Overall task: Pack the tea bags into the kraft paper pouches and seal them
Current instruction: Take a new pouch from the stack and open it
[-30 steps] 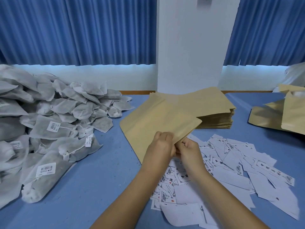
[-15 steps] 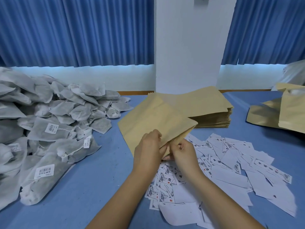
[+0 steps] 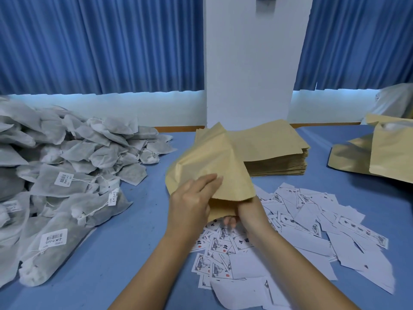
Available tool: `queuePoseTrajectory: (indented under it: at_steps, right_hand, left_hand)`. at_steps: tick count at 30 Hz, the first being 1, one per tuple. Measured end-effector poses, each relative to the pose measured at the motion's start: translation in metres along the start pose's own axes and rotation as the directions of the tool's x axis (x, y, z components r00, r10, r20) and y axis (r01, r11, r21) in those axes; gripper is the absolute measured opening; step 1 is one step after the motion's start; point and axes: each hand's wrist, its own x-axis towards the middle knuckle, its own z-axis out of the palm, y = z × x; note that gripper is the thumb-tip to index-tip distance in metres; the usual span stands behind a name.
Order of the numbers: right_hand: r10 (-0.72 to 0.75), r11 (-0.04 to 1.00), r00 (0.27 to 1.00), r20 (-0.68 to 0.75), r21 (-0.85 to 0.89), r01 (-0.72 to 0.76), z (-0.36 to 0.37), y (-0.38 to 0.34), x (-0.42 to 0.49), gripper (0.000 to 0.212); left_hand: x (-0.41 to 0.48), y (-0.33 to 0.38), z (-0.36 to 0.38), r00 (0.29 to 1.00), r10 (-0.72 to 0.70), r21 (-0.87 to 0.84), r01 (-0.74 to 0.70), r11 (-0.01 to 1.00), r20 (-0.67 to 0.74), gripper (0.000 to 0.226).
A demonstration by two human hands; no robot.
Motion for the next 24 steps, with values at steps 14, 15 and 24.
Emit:
queuePoseTrajectory:
  at_steps: [14, 15, 24]
  right_hand:
    - [-0.088, 0.996, 0.995, -0.051, -0.02, 0.087, 0.014, -0.011, 0.001, 0.027]
    - [-0.085, 0.996, 0.995, -0.058, -0.033, 0.084, 0.016, -0.014, 0.004, 0.025]
    - [-0.071, 0.997, 0.997, -0.042, 0.014, 0.072, 0.065, -0.019, 0.016, 0.028]
  left_hand:
    - [0.008, -0.051, -0.034, 0.98, -0.068, -0.428, 0.144, 0.892, 0.186, 0.045]
    - [0.007, -0.059, -0.038, 0.961, -0.157, -0.427, 0.244, 0.87, 0.228, 0.047]
    - [-0.039, -0.112, -0.052, 0.162, -0.983, 0.735, 0.655, 0.176, 0.091, 0.05]
